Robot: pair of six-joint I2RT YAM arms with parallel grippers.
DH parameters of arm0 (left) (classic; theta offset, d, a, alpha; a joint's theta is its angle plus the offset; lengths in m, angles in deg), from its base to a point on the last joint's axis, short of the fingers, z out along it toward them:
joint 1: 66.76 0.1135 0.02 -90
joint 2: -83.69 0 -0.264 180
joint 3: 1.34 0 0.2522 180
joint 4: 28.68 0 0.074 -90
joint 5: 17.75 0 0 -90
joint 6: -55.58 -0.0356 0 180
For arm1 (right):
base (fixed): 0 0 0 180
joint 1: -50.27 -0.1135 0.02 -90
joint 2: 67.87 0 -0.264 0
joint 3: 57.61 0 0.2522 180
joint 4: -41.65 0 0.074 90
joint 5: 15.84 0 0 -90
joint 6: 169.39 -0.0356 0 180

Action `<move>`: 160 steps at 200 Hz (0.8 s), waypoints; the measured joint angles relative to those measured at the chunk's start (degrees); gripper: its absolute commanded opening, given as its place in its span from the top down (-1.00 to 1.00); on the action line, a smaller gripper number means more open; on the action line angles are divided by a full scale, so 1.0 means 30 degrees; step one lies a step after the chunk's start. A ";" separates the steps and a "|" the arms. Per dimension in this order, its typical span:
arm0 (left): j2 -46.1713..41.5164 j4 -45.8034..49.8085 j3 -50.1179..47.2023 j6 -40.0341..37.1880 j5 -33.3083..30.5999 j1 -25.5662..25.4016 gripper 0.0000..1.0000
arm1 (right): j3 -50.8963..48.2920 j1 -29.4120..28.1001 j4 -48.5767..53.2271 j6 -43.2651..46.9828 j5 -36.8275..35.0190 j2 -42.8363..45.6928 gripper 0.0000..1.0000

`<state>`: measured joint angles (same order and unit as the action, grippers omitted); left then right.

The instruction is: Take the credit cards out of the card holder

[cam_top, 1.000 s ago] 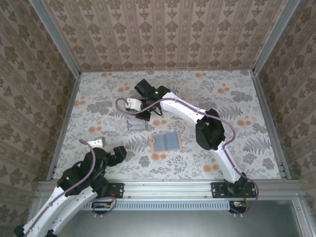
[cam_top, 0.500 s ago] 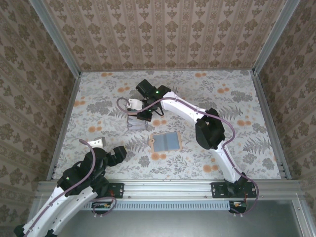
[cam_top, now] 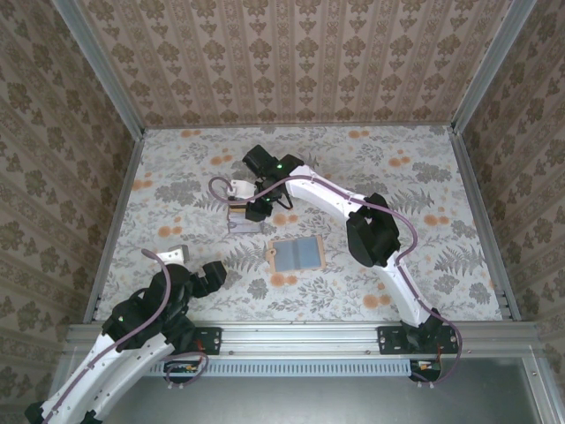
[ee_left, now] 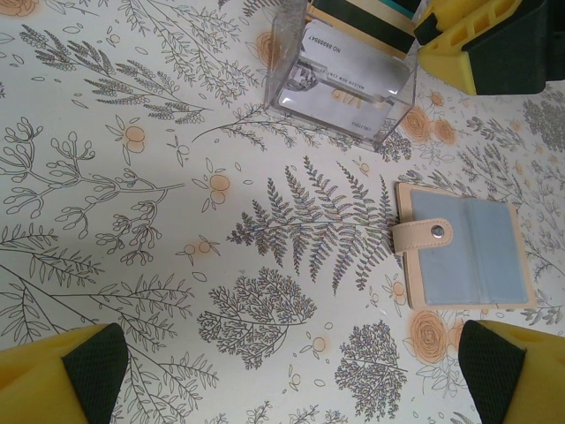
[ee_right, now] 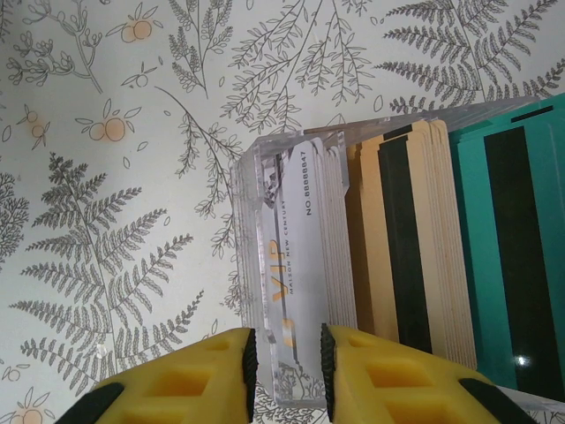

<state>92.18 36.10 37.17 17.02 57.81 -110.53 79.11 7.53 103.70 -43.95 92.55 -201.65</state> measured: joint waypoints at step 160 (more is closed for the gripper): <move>0.5428 -0.5690 -0.1035 0.0000 0.2863 -0.0087 -0.62 | -1.9606 0.0415 -1.2305 -1.3202 -0.3475 1.4338 0.34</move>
<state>108.46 19.03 34.07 17.02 66.40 -110.79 20.29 8.78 66.78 -83.56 82.13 -158.63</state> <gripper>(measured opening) 0.821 0.327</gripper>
